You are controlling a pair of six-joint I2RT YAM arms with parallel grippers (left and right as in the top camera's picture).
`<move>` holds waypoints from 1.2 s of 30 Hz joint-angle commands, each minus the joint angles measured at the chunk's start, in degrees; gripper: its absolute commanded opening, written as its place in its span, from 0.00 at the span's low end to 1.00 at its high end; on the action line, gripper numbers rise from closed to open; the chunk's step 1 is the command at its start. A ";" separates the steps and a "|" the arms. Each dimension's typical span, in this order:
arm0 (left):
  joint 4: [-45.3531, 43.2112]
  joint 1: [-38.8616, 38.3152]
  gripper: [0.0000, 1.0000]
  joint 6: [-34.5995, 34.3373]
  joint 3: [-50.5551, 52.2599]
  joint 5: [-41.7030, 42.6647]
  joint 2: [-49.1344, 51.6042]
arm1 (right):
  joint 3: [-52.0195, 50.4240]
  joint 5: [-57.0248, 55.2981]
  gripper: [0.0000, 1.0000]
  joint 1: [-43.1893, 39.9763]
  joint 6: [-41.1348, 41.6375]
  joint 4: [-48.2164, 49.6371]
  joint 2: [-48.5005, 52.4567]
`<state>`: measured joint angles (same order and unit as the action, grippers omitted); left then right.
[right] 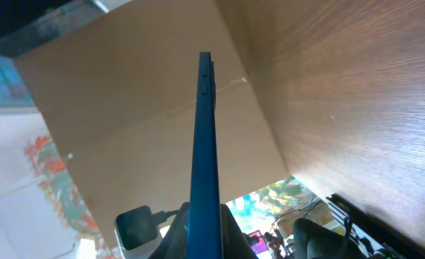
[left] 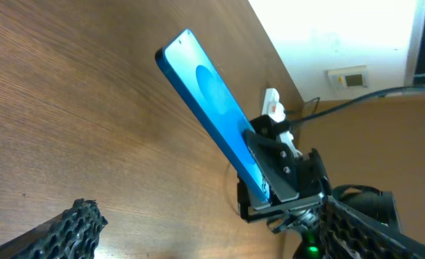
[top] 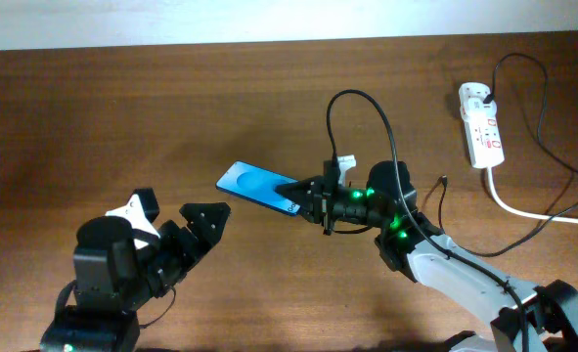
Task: Plug charger to phone and switch on socket
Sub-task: 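Regrasp the phone's bottom end with the left gripper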
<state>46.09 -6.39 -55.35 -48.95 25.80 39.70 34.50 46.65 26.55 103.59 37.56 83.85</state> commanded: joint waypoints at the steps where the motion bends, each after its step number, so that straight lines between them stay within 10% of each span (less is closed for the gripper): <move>1: -0.02 0.17 1.00 -0.57 0.50 -3.19 1.07 | 0.66 -2.51 0.04 -0.39 0.26 -1.16 -0.87; 10: -0.02 0.17 0.99 -0.92 0.50 -6.23 6.36 | 0.66 -2.36 0.04 -0.37 0.20 -1.86 -0.87; 15: -0.37 0.17 1.00 -14.75 0.50 -3.45 14.73 | 0.66 -9.18 0.04 -0.26 0.44 -1.86 -0.87; 25: -24.57 0.11 0.93 -15.21 0.50 9.22 23.71 | 0.66 -14.38 0.05 0.07 6.56 -9.70 -0.87; 36: -28.94 -6.58 0.87 -17.55 0.50 9.77 23.71 | 0.66 -18.88 0.04 8.41 8.39 4.39 -0.87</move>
<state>17.32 -12.73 -72.53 -48.25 35.00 63.33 34.52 28.47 33.71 111.63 39.27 83.85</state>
